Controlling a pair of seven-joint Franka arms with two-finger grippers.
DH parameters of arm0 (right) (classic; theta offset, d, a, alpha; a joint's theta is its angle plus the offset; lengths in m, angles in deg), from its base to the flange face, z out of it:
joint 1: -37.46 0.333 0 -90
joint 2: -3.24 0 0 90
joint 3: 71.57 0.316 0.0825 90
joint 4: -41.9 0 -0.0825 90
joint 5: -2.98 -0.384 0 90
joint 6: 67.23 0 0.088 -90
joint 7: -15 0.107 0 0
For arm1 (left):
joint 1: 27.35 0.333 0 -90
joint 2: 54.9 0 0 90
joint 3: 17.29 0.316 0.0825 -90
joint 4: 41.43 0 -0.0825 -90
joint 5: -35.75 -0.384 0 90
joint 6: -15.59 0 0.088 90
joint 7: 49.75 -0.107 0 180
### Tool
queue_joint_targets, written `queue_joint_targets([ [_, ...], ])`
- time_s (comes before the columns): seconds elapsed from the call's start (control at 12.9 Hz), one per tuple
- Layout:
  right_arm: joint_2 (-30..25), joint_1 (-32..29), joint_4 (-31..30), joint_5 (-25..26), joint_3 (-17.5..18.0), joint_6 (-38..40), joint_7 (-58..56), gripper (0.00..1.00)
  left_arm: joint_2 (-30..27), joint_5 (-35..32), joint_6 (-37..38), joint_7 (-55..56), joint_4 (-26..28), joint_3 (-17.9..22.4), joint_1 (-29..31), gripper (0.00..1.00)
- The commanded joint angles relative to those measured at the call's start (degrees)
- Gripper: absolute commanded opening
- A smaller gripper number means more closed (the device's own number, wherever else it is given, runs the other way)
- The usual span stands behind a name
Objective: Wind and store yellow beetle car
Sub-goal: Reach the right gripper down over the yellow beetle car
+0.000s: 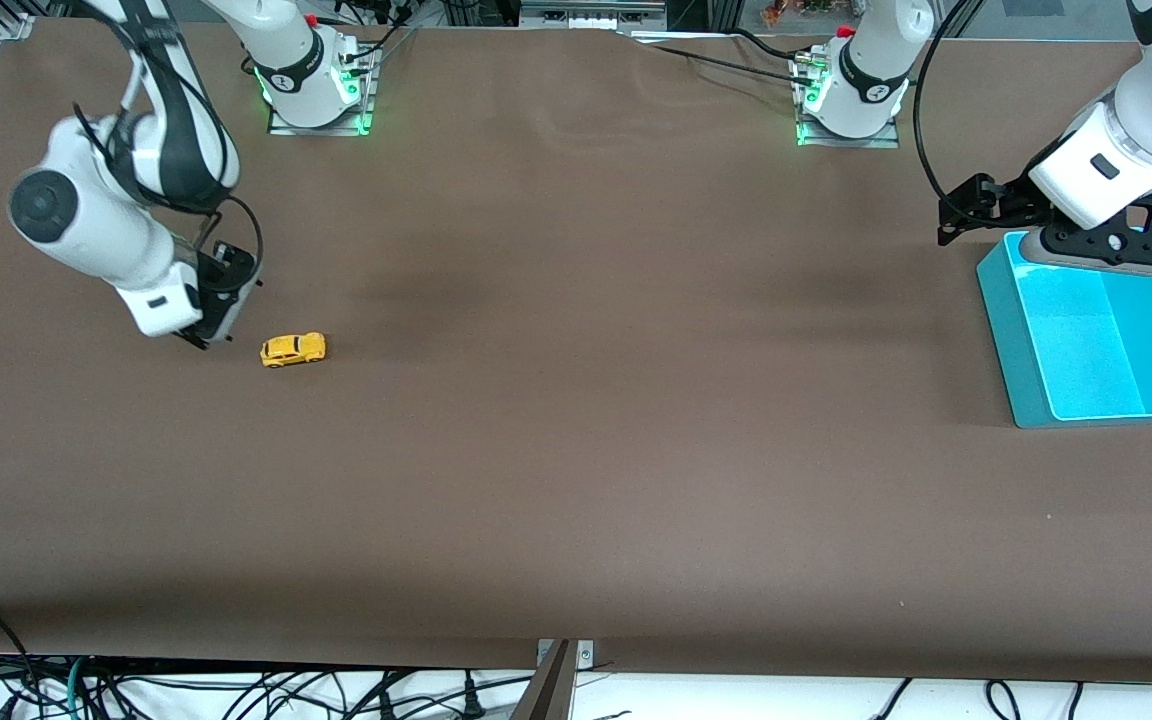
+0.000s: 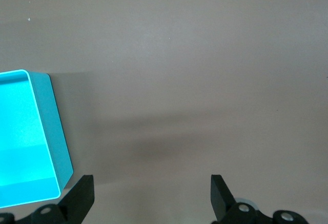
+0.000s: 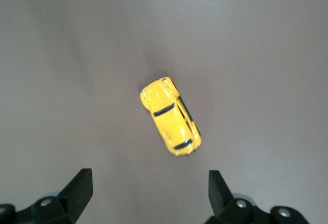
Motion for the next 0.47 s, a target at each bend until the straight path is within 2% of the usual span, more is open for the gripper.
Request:
queue_joint_targets([
  [0.0,4.74,0.41,-0.79,0.46,0.34,-7.37,-8.91,1.0,0.26,-1.26,1.13,-0.28,-1.25,-0.18,-0.08,1.0],
  [0.23,7.83,0.41,-2.55,0.46,1.31,-14.68,-12.35,1.0,0.26,-1.26,1.13,-0.28,-1.25,-0.18,-0.08,1.0],
  [0.39,8.27,0.41,-2.64,0.46,2.01,-15.31,-12.88,0.99,0.26,-1.26,1.13,-0.28,-1.25,-0.18,-0.08,1.0],
])
